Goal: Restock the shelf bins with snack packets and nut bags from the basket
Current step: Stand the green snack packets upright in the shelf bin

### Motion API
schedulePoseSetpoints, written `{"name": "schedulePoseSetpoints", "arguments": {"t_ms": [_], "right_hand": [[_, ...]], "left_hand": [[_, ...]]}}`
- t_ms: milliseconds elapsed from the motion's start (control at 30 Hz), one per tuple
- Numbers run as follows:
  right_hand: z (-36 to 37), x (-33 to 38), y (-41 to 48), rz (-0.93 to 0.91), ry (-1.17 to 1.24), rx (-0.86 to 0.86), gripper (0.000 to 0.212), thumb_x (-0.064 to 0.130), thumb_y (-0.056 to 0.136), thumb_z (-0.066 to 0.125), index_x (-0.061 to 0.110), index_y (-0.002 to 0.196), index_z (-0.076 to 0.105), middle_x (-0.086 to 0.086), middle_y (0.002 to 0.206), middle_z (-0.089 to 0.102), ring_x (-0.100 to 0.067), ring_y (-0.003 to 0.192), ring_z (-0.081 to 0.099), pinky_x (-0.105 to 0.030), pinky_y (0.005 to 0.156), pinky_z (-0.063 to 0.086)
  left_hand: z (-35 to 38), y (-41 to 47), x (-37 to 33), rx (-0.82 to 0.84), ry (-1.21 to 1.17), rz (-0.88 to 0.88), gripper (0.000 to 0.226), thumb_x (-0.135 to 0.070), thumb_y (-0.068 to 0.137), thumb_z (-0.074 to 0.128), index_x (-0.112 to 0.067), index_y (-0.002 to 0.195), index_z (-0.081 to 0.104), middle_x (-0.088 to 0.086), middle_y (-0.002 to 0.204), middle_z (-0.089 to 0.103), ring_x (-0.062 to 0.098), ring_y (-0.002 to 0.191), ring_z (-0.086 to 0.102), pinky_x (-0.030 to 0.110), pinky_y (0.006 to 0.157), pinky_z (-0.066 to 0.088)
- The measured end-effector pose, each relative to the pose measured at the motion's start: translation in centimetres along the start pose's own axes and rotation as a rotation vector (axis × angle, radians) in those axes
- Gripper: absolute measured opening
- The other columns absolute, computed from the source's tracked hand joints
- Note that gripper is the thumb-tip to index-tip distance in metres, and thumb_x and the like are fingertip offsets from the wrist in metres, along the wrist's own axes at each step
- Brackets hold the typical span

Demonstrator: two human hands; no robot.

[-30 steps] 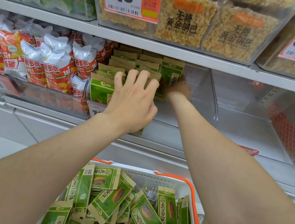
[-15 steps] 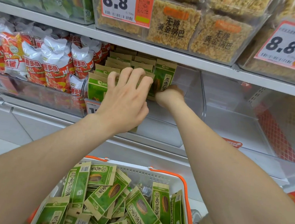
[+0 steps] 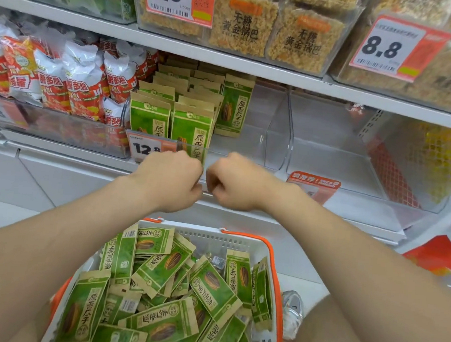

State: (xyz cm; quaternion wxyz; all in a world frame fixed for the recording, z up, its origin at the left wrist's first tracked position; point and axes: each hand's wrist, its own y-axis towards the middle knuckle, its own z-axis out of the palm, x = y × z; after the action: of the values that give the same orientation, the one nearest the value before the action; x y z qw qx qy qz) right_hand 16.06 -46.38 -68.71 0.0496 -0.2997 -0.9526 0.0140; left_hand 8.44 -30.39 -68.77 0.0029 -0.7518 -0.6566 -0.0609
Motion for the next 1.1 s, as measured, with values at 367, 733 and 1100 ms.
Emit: {"name": "schedulePoseSetpoints", "arguments": {"t_ms": [367, 733, 1100], "right_hand": [[12.5, 3.0, -6.4, 0.002, -0.178, 0.822, 0.031, 0.001, 0.094, 0.056, 0.008, 0.124, 0.063, -0.005, 0.097, 0.060, -0.024, 0.081, 0.061, -0.031, 0.058, 0.047], [19.1, 3.6, -8.7, 0.408, 0.287, 0.752, 0.063, 0.008, 0.097, 0.062, 0.012, 0.152, 0.031, -0.012, 0.119, 0.060, -0.026, 0.091, 0.063, -0.032, 0.063, 0.050], [12.0, 3.5, -4.9, 0.608, 0.316, 0.367, 0.020, 0.005, 0.088, 0.059, 0.012, 0.073, 0.046, -0.005, 0.073, 0.049, -0.022, 0.066, 0.052, -0.028, 0.047, 0.036]], "left_hand": [[4.2, -1.4, -4.5, 0.537, 0.002, 0.257, 0.033, -0.038, 0.101, 0.051, -0.019, 0.124, 0.066, 0.010, 0.124, 0.065, 0.034, 0.106, 0.066, 0.042, 0.084, 0.058], [5.5, -0.8, -4.2, 0.683, 0.042, 0.271, 0.037, -0.038, 0.104, 0.049, -0.019, 0.134, 0.061, 0.010, 0.131, 0.062, 0.033, 0.111, 0.066, 0.044, 0.090, 0.057], [6.0, -0.6, -3.2, 0.705, 0.019, 0.179, 0.035, -0.011, 0.101, 0.050, -0.020, 0.134, 0.060, 0.009, 0.128, 0.064, 0.029, 0.102, 0.069, 0.036, 0.069, 0.052]]}}
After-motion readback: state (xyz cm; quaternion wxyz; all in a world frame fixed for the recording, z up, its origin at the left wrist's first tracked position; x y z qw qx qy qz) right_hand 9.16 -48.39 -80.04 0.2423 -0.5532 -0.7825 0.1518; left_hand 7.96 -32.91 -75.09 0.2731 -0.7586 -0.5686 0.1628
